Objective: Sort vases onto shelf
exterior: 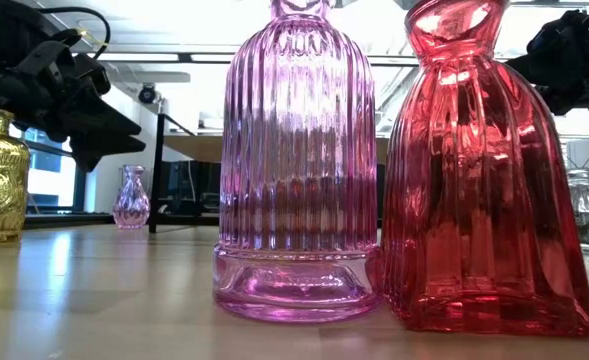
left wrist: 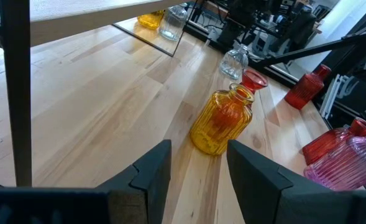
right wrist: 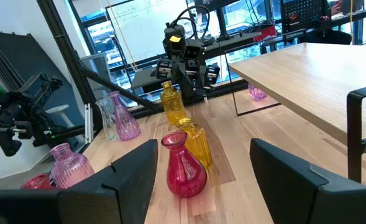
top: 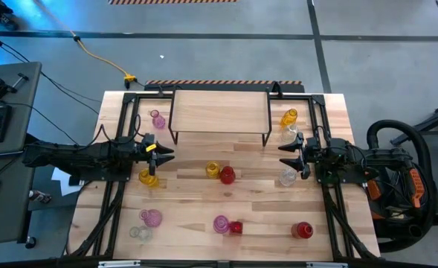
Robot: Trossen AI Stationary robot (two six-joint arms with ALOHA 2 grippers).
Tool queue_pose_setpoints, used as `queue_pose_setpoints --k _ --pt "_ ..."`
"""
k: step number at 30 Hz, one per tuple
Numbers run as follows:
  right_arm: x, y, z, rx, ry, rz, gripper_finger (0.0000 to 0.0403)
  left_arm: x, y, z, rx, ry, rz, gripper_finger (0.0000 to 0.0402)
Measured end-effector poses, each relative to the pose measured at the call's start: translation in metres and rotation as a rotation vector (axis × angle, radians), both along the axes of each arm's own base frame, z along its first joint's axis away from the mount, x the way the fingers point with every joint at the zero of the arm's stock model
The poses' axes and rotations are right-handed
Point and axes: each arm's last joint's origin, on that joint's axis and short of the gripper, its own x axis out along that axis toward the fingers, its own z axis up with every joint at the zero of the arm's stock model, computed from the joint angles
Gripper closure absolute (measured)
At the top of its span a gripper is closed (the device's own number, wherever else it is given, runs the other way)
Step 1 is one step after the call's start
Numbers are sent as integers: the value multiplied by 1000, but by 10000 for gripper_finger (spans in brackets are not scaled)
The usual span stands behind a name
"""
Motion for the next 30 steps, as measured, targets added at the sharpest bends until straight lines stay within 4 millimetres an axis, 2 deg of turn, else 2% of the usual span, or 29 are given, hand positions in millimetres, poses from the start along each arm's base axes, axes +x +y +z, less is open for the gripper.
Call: queue_pose_setpoints --k 8,19,30 --pt "0 0 1 -37 -6 -2 159 0 0 0 0 0 0 254" --pt "0 -2 1 60 -16 -65 159 0 0 0 1 -1 1 254" --pt "0 -2 1 50 -15 -61 159 0 0 0 0 -1 0 254"
